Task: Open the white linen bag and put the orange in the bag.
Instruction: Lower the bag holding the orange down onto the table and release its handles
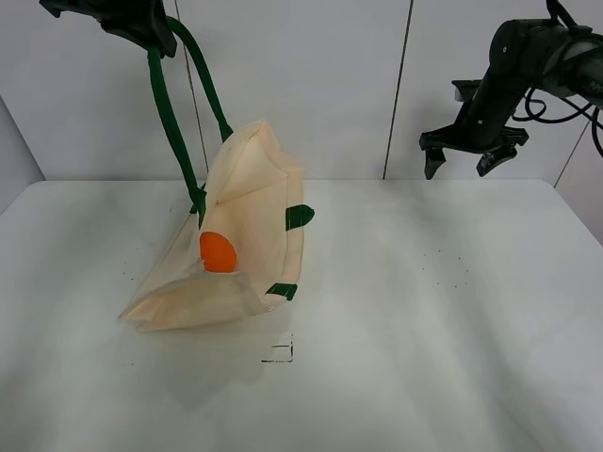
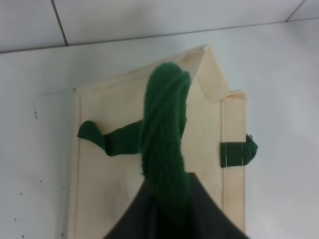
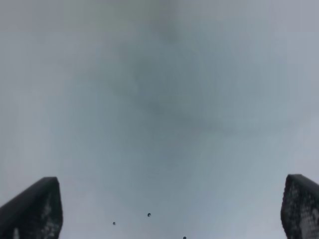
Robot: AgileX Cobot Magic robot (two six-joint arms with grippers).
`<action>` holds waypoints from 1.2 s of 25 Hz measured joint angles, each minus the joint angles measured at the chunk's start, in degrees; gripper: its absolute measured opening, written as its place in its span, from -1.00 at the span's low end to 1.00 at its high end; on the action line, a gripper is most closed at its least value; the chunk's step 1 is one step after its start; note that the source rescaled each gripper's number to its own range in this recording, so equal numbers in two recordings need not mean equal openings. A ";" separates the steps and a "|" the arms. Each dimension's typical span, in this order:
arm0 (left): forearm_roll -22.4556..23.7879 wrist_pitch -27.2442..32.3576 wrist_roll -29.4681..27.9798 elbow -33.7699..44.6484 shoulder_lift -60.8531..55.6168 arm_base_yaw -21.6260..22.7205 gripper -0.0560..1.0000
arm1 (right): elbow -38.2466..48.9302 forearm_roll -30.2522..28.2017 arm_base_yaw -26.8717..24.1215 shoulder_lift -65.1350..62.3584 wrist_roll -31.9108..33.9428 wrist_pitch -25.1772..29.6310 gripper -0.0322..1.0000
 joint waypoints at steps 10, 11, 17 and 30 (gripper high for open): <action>0.00 0.00 0.00 0.00 0.00 0.00 -0.89 | 10.18 1.04 1.29 -9.12 -0.51 -0.06 1.00; 0.00 0.00 0.00 0.00 0.00 0.00 -0.89 | 13.18 1.26 1.29 -12.23 -0.51 -0.13 1.00; 0.00 0.00 0.00 0.00 0.00 0.00 -0.89 | 33.21 1.85 1.29 -30.18 -0.51 -0.12 1.00; 0.00 0.00 0.22 0.00 0.00 0.00 -0.89 | 74.42 1.92 1.29 -73.86 -0.63 -0.08 1.00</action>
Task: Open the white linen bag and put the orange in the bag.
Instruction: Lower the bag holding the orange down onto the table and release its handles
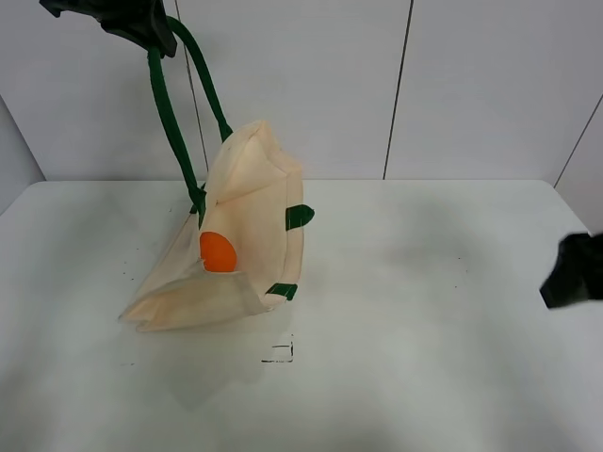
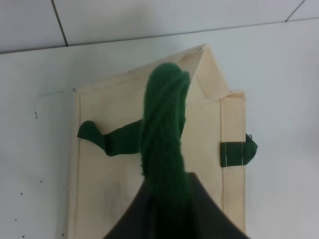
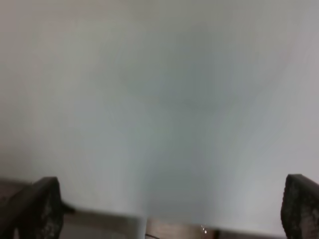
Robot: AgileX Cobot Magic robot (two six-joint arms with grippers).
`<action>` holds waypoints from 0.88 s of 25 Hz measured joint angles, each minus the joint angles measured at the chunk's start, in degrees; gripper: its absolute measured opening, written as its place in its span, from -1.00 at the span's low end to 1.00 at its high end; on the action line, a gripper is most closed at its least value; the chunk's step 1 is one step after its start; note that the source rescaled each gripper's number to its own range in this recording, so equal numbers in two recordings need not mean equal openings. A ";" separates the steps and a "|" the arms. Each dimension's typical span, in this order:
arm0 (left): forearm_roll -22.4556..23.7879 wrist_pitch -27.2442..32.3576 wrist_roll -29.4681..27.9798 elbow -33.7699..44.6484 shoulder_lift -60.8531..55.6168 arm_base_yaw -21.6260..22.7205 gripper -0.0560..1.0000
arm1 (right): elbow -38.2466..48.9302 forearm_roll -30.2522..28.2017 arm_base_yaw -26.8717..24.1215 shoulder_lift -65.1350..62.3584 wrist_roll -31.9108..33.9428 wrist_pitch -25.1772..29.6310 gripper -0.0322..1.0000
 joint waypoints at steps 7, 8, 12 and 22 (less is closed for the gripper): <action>0.00 0.00 0.00 0.00 0.00 0.00 -0.89 | 20.18 -0.06 0.00 -27.29 -0.49 -8.05 1.00; 0.00 0.00 0.00 0.00 0.00 0.00 -0.89 | 21.97 -0.06 0.00 -31.19 -0.54 -8.72 1.00; 0.00 0.00 0.30 0.00 0.00 0.00 -0.89 | 23.30 -0.12 0.00 -45.17 -0.54 -10.73 1.00; 0.00 0.00 0.88 0.00 0.00 0.00 -0.89 | 23.44 0.39 -2.80 -56.40 -0.54 -10.78 1.00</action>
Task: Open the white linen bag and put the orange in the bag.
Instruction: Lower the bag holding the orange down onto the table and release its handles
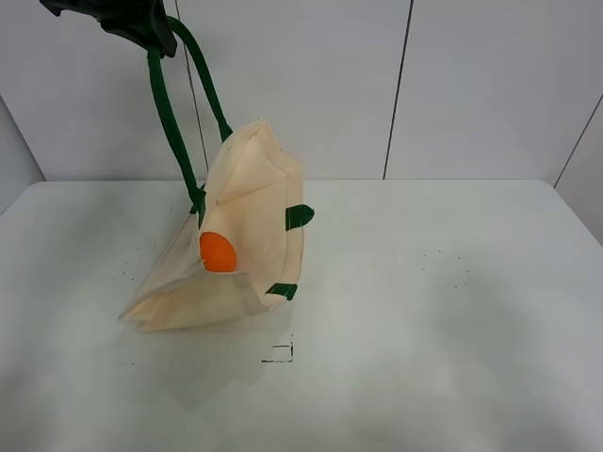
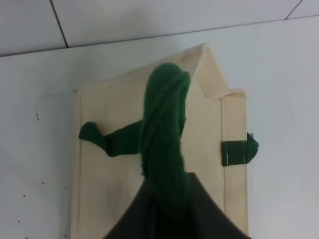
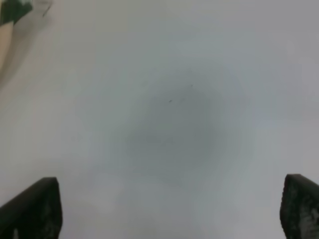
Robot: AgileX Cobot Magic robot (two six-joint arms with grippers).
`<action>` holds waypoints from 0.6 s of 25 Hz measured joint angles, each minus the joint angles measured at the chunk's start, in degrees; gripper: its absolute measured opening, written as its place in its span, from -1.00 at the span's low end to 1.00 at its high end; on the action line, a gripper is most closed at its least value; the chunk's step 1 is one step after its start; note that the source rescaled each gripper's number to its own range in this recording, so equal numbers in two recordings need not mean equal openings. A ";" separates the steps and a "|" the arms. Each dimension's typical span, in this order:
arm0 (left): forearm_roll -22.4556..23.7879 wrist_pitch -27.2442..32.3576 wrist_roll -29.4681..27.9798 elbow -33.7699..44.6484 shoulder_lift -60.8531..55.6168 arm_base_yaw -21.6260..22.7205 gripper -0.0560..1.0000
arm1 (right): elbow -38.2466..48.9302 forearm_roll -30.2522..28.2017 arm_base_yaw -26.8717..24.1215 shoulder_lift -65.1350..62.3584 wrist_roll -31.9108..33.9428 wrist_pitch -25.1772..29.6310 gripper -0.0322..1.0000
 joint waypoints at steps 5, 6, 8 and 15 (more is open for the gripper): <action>0.00 0.00 0.00 0.00 0.00 0.00 -0.89 | 0.00 -0.51 -0.25 -3.55 0.00 0.00 1.00; 0.00 0.00 0.00 0.00 0.00 0.00 -0.89 | 0.00 -0.97 -0.25 -3.60 0.00 0.00 1.00; 0.00 0.00 0.00 0.00 0.00 0.00 -0.89 | 0.00 -1.41 -0.25 -3.60 0.00 0.00 1.00; 0.00 0.00 0.00 0.00 0.06 0.00 -0.89 | 0.00 -1.53 -0.25 -3.60 0.00 0.00 1.00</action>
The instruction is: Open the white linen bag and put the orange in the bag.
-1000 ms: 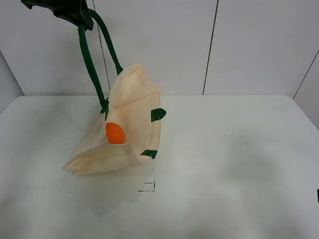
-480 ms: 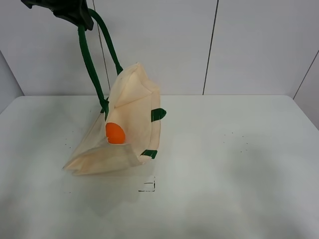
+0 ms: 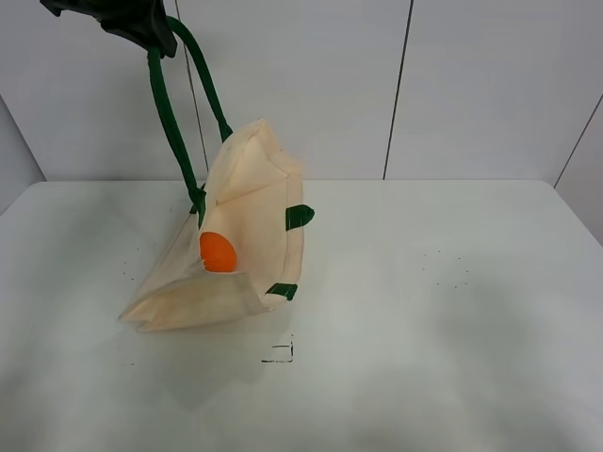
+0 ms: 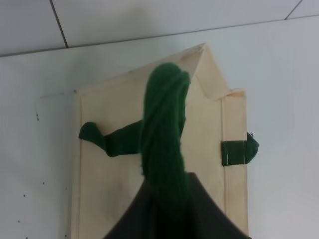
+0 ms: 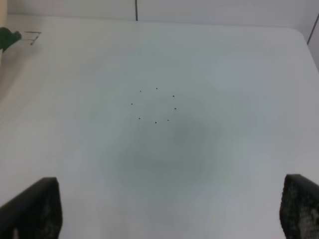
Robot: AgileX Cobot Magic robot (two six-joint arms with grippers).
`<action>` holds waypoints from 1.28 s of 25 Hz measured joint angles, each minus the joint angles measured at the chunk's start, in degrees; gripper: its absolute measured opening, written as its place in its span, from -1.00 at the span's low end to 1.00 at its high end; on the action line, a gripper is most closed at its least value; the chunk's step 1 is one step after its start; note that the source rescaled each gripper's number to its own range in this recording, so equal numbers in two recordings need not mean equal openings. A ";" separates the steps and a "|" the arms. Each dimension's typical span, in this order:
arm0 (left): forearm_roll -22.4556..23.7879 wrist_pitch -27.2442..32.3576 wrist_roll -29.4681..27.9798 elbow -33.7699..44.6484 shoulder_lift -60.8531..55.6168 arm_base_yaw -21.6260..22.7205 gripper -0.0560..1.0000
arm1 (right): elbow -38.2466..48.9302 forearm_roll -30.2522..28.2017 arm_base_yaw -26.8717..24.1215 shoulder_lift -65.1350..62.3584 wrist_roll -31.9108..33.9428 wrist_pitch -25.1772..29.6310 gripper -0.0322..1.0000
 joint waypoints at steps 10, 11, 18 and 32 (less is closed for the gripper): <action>-5.51 -2.37 0.82 10.09 8.22 0.00 -0.89 | 0.00 0.06 0.00 0.00 0.00 0.00 1.00; -6.38 -2.99 1.38 11.05 9.92 0.00 -0.89 | 0.00 0.06 0.00 0.00 0.00 0.00 1.00; -9.27 -5.96 4.65 12.35 18.19 0.00 -0.66 | 0.00 0.06 0.00 0.00 0.00 0.00 1.00; 0.00 -5.37 3.38 12.59 18.79 2.09 0.97 | 0.00 0.10 0.00 0.00 0.00 0.00 1.00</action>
